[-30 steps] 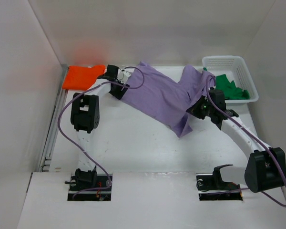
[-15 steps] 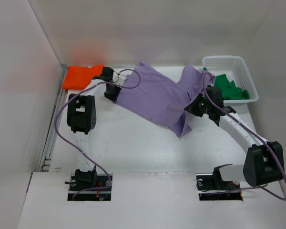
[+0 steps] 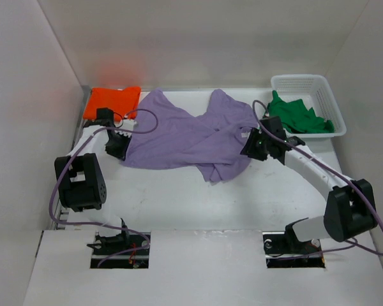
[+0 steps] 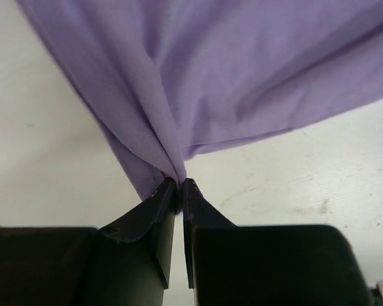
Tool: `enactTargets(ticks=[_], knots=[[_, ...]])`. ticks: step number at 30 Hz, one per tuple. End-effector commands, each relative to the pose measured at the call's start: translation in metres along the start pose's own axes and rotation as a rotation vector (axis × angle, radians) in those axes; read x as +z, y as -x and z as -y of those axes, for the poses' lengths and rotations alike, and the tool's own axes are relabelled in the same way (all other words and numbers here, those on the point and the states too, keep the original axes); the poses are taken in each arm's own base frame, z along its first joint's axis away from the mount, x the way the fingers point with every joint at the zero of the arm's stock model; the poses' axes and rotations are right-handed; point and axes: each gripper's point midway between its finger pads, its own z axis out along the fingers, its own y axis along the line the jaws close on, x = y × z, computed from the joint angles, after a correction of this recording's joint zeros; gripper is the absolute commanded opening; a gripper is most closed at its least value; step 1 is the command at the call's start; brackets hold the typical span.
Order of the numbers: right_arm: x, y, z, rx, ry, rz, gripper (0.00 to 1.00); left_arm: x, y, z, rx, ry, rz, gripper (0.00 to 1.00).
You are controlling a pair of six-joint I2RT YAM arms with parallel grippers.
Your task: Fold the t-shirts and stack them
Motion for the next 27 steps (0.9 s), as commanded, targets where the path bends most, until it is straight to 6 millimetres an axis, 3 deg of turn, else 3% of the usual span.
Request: enactTargets(ticks=[1,4,7,10,14,19,27], knots=[[-0.027,-0.007,-0.029,-0.150,0.017,0.045,0.44,-0.003,-0.008,0.015,-0.001,-0.046,0.010,0.07],[-0.034,-0.050,-0.045,-0.186,0.025,-0.019,0.49,-0.002,-0.012,0.014,-0.028,-0.047,0.010,0.07],[-0.023,-0.100,-0.047,-0.135,-0.013,-0.117,0.48,0.000,-0.014,0.015,-0.048,-0.048,0.010,0.07],[-0.004,-0.128,-0.068,-0.138,0.016,-0.154,0.52,0.003,-0.014,0.019,-0.061,-0.062,0.015,0.07],[0.021,-0.130,-0.082,-0.136,0.010,-0.145,0.59,0.005,-0.015,0.021,-0.065,-0.067,0.018,0.07],[0.039,-0.123,-0.096,-0.054,0.055,-0.125,0.59,0.005,-0.015,0.021,-0.064,-0.062,0.028,0.07],[0.057,-0.128,-0.081,0.207,0.111,-0.142,0.54,0.007,-0.019,0.023,-0.075,-0.070,0.032,0.07]])
